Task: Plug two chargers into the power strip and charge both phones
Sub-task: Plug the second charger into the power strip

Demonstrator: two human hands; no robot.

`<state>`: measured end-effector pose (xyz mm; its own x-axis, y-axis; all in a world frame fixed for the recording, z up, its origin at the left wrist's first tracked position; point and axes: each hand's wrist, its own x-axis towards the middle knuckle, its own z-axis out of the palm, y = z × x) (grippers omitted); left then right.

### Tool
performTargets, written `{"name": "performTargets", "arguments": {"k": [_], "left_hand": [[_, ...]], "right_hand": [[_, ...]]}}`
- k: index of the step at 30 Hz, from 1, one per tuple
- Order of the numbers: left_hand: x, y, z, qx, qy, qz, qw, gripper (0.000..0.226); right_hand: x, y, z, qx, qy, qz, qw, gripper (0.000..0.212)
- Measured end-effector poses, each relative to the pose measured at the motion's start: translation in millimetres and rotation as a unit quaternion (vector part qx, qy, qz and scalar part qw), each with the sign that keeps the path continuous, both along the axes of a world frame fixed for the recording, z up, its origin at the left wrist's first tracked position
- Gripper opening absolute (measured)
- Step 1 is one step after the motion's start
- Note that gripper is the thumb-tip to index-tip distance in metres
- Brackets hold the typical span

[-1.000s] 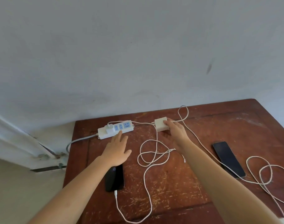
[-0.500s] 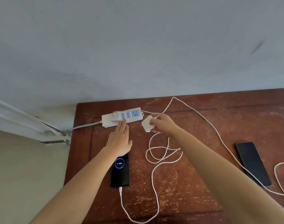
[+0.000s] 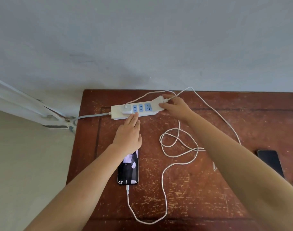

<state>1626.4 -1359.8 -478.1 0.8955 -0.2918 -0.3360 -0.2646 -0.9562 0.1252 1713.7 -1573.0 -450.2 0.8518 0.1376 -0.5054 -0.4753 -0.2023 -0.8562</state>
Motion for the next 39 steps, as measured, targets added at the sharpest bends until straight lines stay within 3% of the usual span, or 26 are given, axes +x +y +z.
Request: {"name": "performTargets", "arguments": {"k": [9,12,15,19,25,35,39], "left_hand": [[-2,3,-1,-0.019,-0.005,0.0,1.0,0.056],[-1,4,0,-0.025,-0.004,0.002,1.0,0.055],[-1,3,0,-0.037,0.0,0.008,0.999,0.054],[-1,6,-1,-0.044,0.0,0.013,0.999,0.051],[0,9,-5,-0.067,-0.008,0.016,0.998,0.049],[3,19,-9,-0.118,-0.009,0.012,0.993,0.045],[2,20,-9,-0.122,-0.008,0.008,0.993,0.044]], "right_hand": [[-10,-6,7,0.024,0.023,0.035,0.999,0.049],[-12,0,9,-0.001,-0.001,0.037,0.999,0.054],[-13,4,10,-0.084,-0.032,0.06,0.994,0.056],[-15,11,15,-0.245,-0.135,0.146,0.949,0.063],[-21,24,14,-0.409,-0.273,0.286,0.822,0.07],[-21,26,3,-0.399,-0.303,0.312,0.808,0.055],[-11,28,1,-0.441,-0.329,0.326,0.769,0.057]]}}
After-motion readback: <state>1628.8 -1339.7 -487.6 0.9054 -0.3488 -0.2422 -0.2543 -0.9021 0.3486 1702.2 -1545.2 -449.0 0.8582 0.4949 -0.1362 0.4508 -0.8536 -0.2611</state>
